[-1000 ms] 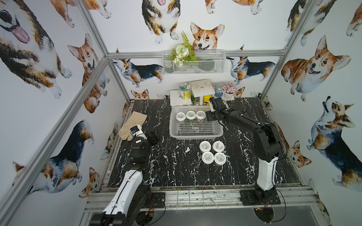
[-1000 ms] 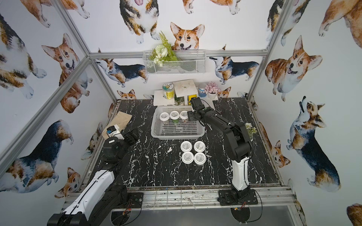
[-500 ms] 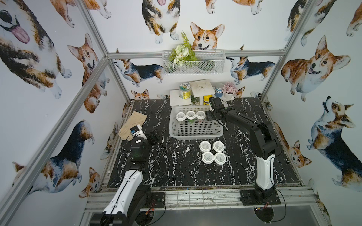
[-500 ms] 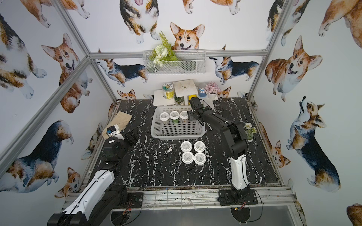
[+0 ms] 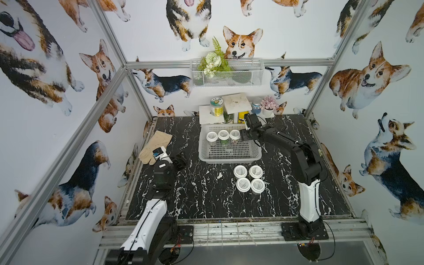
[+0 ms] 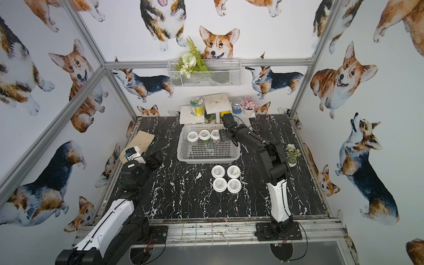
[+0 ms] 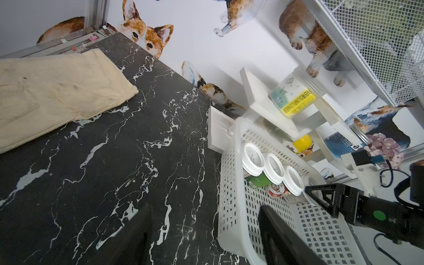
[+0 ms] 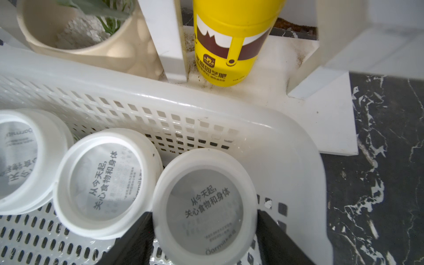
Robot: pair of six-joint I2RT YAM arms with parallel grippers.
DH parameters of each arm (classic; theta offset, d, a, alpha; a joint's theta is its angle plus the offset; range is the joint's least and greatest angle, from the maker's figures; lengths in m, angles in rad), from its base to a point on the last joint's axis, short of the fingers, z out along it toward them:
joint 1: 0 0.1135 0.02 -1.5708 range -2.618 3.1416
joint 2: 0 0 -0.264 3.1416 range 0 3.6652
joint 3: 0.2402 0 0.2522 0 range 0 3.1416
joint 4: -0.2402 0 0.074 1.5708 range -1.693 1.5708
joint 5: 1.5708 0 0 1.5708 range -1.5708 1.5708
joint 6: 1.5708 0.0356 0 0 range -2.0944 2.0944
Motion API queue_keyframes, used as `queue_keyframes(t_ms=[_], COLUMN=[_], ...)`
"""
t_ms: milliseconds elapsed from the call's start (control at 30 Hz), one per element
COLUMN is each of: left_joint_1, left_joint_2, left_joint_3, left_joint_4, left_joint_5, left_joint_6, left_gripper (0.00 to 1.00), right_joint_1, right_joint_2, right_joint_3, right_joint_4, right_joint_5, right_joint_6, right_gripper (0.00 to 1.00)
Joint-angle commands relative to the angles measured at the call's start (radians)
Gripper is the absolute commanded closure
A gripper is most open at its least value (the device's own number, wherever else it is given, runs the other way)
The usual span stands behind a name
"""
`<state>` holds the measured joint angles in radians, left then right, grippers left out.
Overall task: Put the yogurt in the basket
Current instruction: Place the yogurt in the basket.
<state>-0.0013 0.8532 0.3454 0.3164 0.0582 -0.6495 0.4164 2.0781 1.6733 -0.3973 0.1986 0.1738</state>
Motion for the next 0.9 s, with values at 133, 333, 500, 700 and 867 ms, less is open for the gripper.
queue_keyframes(t_ms=[133,333,500,700,867], left_joint_1=[0.0,0.0,-0.001,-0.002,-0.004], left_joint_2=[-0.001,-0.007,-0.007,-0.012,-0.018], left_joint_3=[0.008,0.006,0.007,0.004,0.004], left_joint_4=[0.025,0.026,0.025,0.021,0.019], left_joint_5=[0.004,0.003,0.0,-0.005,-0.009], left_joint_6=[0.008,0.009,0.01,0.009,0.009], left_gripper=[0.23,0.23,0.23,0.23,0.23], right_joint_1=[-0.003,-0.001,-0.001,-0.001,-0.001], right_joint_2=[-0.064,-0.211,-0.395,-0.425,-0.348], right_joint_3=[-0.015,-0.101,-0.288,-0.359,-0.319], right_joint_4=[-0.012,0.037,0.164,0.216,0.25], right_joint_5=[-0.017,-0.041,-0.129,-0.207,-0.303], right_joint_6=[0.002,0.018,0.059,0.086,0.106], right_gripper=[0.09,0.04,0.09,0.12,0.11])
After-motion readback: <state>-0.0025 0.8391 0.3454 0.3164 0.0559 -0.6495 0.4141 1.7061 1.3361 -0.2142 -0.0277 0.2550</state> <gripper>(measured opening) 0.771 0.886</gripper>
